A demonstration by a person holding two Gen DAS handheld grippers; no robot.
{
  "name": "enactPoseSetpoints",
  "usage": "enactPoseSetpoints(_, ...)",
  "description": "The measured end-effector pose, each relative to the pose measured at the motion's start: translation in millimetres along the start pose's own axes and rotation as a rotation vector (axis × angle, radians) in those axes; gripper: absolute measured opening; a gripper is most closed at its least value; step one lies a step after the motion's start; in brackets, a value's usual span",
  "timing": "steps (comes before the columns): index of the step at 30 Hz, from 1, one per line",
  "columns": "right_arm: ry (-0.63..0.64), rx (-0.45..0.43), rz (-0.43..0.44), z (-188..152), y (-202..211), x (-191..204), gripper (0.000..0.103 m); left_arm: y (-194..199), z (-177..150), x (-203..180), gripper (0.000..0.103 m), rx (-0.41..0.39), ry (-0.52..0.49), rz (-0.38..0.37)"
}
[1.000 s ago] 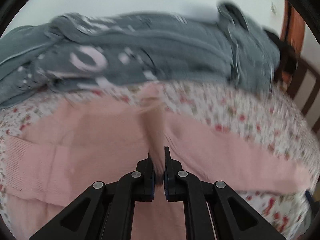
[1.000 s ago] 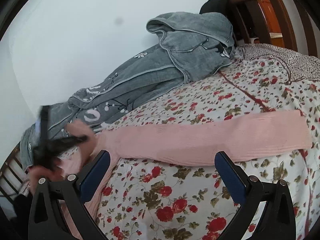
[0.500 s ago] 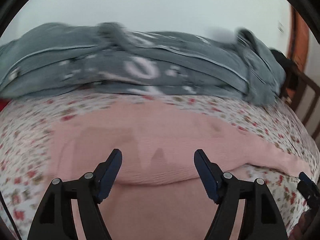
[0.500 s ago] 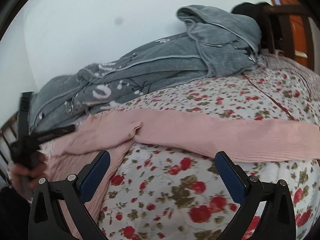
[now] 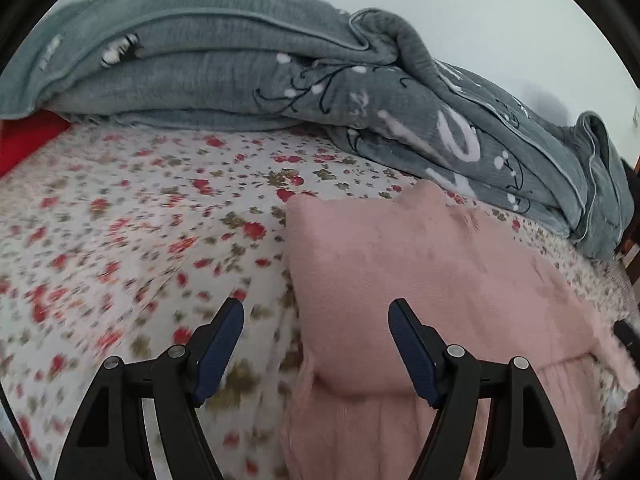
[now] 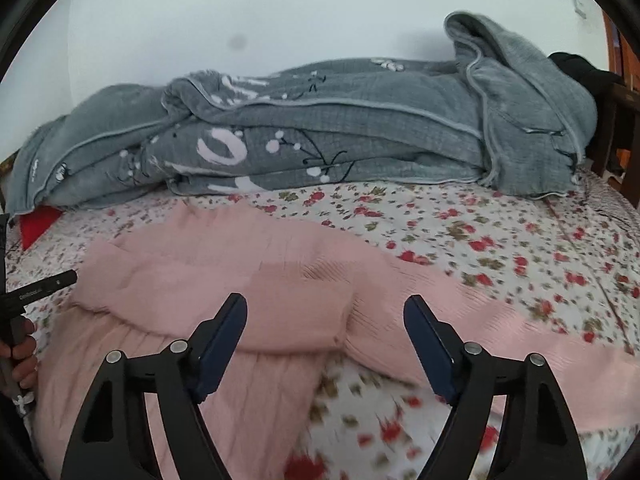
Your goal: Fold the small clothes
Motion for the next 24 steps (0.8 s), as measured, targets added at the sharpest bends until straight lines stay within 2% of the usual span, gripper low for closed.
enactPoseSetpoints(2, 0.008, 0.022, -0.027, -4, -17, 0, 0.08, -19, 4, 4, 0.072, 0.052, 0.017, -0.05)
enactPoseSetpoints(4, 0.008, 0.079, -0.05, -14, -35, -2, 0.08, -35, 4, 10, 0.061, 0.097, 0.039, -0.067)
enactPoseSetpoints(6, -0.004, 0.156, -0.037, -22, -53, -2, 0.079, -43, 6, 16, 0.051, 0.092, 0.079, -0.089)
enactPoseSetpoints(7, -0.007, 0.177, -0.03, -23, -58, -3, 0.076, -44, 9, 16, 0.041, 0.078, 0.093, -0.109)
enactPoseSetpoints(8, -0.009, 0.174, -0.028, -22, -60, -3, 0.072, -46, 11, 13, 0.013, 0.083, 0.101, -0.159)
enactPoseSetpoints(9, -0.009, 0.163, -0.02, -20, -59, -1, 0.068, -44, 13, 13, 0.014, 0.071, 0.108, -0.178)
enactPoseSetpoints(10, 0.001, 0.146, 0.011, -18, -57, 4, 0.049, -40, 16, 15, 0.013, 0.042, 0.117, -0.182)
enactPoseSetpoints(11, 0.013, 0.138, 0.037, -16, -55, 8, 0.021, -34, 19, 18, 0.013, 0.017, 0.121, -0.184)
enactPoseSetpoints(12, 0.034, 0.122, 0.051, -15, -51, 14, 0.013, -29, 22, 22, 0.013, 0.001, 0.115, -0.174)
enactPoseSetpoints(14, 0.062, 0.079, 0.053, -12, -44, 21, 0.013, -26, 24, 26, 0.013, -0.007, 0.115, -0.179)
enactPoseSetpoints(16, 0.087, 0.067, 0.041, -12, -43, 26, 0.013, -32, 19, 29, 0.015, 0.02, 0.108, -0.163)
enactPoseSetpoints(18, 0.101, 0.094, 0.022, -16, -51, 29, 0.014, -41, 15, 35, 0.024, 0.044, 0.115, -0.108)
enactPoseSetpoints(20, 0.092, 0.134, 0.023, -21, -58, 27, 0.014, -36, 17, 38, 0.026, 0.028, 0.123, -0.096)
enactPoseSetpoints(22, 0.069, 0.133, 0.036, -19, -58, 22, 0.014, -21, 23, 39, 0.026, -0.026, 0.109, -0.057)
enactPoseSetpoints(23, 0.062, 0.129, 0.036, -18, -57, 21, 0.014, -14, 25, 36, 0.022, -0.04, 0.093, -0.061)
enactPoseSetpoints(24, 0.056, 0.121, 0.035, -18, -55, 19, 0.014, -9, 26, 27, 0.022, -0.037, 0.059, -0.103)
Point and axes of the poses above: each gripper's, at about its wrist camera, not at the fingertips, and y roughly against the way its jaws point, x to its left, z to its top, the point moved 8 cm from there along -y, roughly the way its jaws point, and after that the axes turned 9 degrees about -z, right-handed, at the moved point
